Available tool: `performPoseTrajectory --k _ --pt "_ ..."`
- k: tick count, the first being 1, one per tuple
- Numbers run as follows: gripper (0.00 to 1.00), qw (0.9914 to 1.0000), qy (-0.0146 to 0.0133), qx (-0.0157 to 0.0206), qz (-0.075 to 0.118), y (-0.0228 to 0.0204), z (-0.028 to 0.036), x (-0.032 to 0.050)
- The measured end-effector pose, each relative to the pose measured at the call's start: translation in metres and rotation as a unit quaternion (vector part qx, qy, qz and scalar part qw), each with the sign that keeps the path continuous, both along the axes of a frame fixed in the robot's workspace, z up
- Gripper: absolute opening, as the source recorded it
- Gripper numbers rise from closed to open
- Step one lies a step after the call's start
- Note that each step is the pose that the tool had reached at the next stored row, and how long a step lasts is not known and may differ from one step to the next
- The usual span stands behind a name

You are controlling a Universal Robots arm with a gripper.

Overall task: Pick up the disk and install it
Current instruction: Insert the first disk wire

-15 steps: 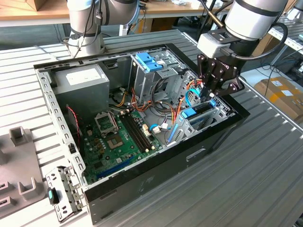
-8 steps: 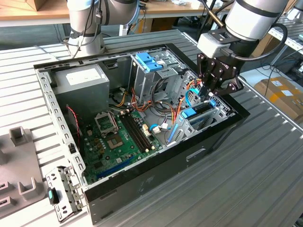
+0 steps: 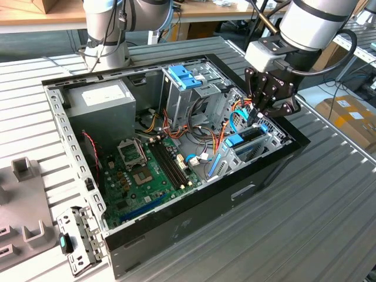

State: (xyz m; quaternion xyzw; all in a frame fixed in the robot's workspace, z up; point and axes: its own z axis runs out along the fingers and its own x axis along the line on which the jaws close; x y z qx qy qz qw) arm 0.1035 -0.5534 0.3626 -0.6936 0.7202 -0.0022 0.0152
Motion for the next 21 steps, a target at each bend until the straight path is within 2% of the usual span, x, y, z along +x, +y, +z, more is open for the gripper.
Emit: performPoseTrajectory --k 2,4,7,14,15,16,21 --pt "0.11 1.00000 0.0000 0.0000 0.000 0.0000 0.0000 0.0000" --pt "0.24 1.00000 0.0000 0.0001 0.000 -0.0001 0.0000 0.0000" --pt "0.24 1.00000 0.0004 0.0012 0.000 -0.0001 -0.0036 0.0000" --pt "0.24 1.00000 0.0004 0.0012 0.000 -0.0001 -0.0040 0.0000" --pt "0.23 1.00000 0.0004 0.0012 0.000 -0.0001 -0.0041 0.0000" --pt "0.16 1.00000 0.0004 0.0012 0.000 -0.0001 -0.0041 0.0000" --pt "0.16 1.00000 0.0004 0.0012 0.000 -0.0001 -0.0042 0.0000"
